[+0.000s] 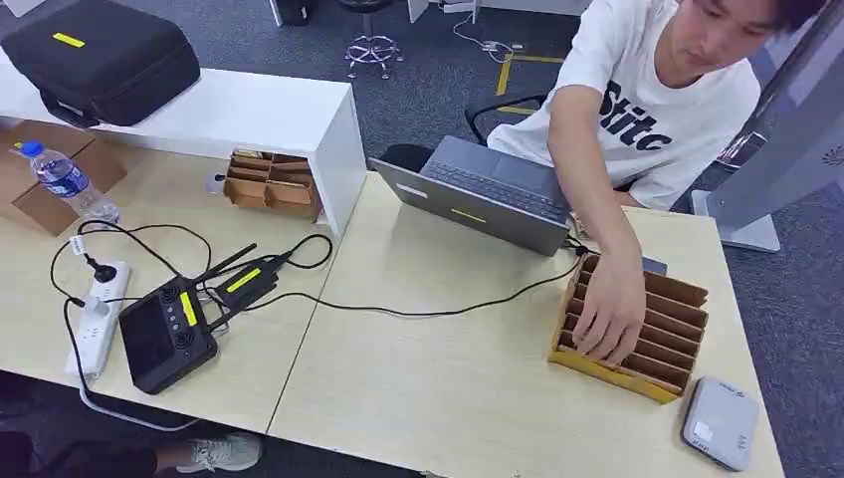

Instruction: Pass the card to the sensor for recognition and then transmit it.

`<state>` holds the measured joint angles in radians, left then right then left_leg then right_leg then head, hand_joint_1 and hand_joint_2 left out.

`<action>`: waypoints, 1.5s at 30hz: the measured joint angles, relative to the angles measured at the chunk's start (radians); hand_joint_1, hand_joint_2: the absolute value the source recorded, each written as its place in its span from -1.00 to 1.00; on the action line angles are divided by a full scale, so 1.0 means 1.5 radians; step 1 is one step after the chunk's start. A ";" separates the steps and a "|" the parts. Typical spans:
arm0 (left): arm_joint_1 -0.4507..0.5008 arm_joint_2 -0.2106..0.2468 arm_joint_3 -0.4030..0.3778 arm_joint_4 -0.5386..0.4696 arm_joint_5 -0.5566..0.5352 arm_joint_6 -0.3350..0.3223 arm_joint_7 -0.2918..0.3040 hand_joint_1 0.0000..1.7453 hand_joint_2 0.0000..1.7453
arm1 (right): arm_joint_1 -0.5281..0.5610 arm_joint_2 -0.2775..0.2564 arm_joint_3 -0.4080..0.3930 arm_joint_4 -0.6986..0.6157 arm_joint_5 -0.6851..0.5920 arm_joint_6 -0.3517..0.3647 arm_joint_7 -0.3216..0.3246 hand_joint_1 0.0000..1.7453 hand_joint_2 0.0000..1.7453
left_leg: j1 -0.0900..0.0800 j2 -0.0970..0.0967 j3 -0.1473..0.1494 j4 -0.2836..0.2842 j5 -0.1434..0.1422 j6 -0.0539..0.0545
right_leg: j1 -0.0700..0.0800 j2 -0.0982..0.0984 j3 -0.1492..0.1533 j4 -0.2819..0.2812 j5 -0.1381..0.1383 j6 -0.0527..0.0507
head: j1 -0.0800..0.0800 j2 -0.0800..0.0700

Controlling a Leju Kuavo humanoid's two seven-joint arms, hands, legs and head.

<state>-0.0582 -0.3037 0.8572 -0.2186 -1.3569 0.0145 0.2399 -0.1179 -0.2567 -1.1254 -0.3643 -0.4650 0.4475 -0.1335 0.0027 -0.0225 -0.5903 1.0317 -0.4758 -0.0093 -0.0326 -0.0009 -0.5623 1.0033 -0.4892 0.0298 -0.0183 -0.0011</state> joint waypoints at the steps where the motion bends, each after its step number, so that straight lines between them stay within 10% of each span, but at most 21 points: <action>1: 0.000 0.000 0.003 0.000 0.001 0.000 0.000 -1.00 1.00 | 0.006 0.005 -0.004 0.006 0.002 -0.002 -0.003 -1.00 1.00 | 0.000 0.000 0.000 0.000 0.000 0.000 | 0.000 0.000 0.000 0.000 0.000 0.000 | 0.000 0.000; 27: -0.001 -0.001 0.026 0.000 0.016 0.003 0.001 -1.00 1.00 | 0.033 0.123 0.036 0.074 0.209 -0.252 0.085 -1.00 1.00 | 0.000 0.001 0.000 0.000 0.000 0.000 | 0.000 0.001 0.000 0.000 0.000 0.000 | 0.000 0.000; 37: -0.002 -0.001 0.020 0.000 -0.024 -0.018 0.029 -1.00 1.00 | 0.045 0.130 0.280 0.088 0.549 -0.277 0.141 -1.00 1.00 | 0.000 0.001 0.000 0.000 0.000 0.000 | 0.000 0.001 0.000 0.000 0.000 0.000 | 0.000 0.000; 45: -0.003 -0.001 0.008 0.000 -0.034 -0.031 0.036 -1.00 1.00 | 0.049 0.131 0.412 0.096 0.636 -0.260 0.137 -1.00 1.00 | 0.000 0.001 0.000 0.000 0.000 0.000 | 0.000 0.001 0.000 0.000 0.000 0.000 | 0.000 0.000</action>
<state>-0.0634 -0.3052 0.8694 -0.2186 -1.4077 -0.0313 0.2934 -0.0445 -0.0603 -0.5073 -0.2205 0.4891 0.0572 0.0717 0.0030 -0.0213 -0.5897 1.0315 -0.4757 -0.0094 -0.0325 -0.0001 -0.5620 1.0035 -0.4895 0.0291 -0.0179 -0.0011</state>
